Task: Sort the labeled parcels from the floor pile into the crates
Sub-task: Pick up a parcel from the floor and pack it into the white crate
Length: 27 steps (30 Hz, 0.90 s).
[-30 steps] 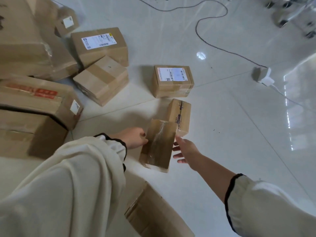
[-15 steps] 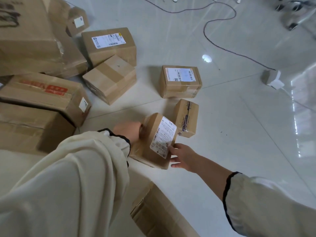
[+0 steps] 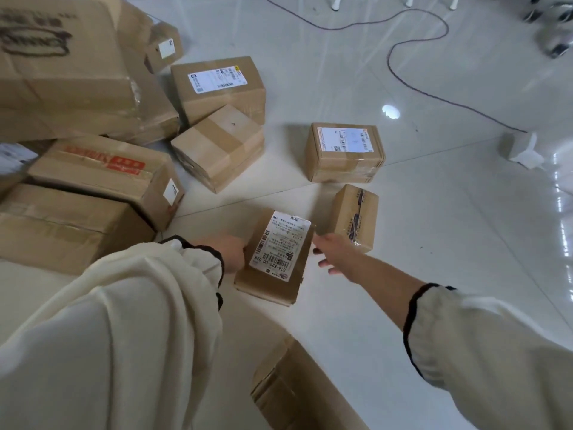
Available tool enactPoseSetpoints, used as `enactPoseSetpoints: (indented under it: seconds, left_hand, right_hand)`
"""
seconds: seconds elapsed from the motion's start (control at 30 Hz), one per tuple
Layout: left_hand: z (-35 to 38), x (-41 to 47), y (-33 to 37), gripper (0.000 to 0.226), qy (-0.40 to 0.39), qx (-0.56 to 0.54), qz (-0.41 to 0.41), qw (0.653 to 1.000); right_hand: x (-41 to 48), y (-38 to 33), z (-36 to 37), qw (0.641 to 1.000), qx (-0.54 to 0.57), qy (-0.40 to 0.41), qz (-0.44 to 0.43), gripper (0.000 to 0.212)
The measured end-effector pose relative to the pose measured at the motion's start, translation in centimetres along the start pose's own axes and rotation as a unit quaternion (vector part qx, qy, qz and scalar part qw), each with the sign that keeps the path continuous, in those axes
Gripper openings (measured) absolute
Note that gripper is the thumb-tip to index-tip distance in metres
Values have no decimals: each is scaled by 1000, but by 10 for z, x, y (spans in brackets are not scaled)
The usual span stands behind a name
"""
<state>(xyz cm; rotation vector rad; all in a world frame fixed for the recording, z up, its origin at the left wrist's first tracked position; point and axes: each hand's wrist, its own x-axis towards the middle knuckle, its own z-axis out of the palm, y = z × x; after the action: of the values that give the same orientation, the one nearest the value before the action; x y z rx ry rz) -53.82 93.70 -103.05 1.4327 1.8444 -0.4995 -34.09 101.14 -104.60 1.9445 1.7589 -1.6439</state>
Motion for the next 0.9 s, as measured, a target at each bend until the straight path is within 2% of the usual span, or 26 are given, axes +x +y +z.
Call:
enactPoseSetpoints:
  seconds: [0.1, 0.2, 0.33, 0.43, 0.53, 0.67, 0.73, 0.83, 0.9]
  left_hand:
    - [6, -15, -13, 66, -75, 7, -20, 997]
    - [15, -18, -26, 86, -79, -1, -45, 996]
    - [14, -11, -31, 74, 9, 17, -16, 1000]
    - [4, -5, -33, 54, 41, 15, 4, 999]
    - [-1, 9, -42, 33, 111, -27, -5, 993]
    - [0, 20, -51, 29, 181, -95, -28, 978]
    - [1, 24, -54, 26, 190, -95, -38, 976]
    - [1, 26, -57, 29, 181, -72, -39, 980]
    - [-2, 17, -55, 32, 92, -46, -53, 993]
  right_hand:
    - [16, -30, -6, 994, -56, 58, -74, 44]
    - [25, -43, 1, 988, -106, 34, -111, 44]
    - [23, -31, 14, 982, -147, 25, -121, 28]
    - [20, -16, 12, 982, -147, 29, -111, 25]
    - [19, -5, 8, 995, -82, -7, -62, 30]
    - [9, 10, 21, 996, 68, -49, 26, 37]
    - [5, 15, 27, 990, 102, -82, 52, 42]
    - [4, 10, 26, 991, 76, -97, 52, 42]
    - [12, 0, 21, 995, 76, -52, 45, 46]
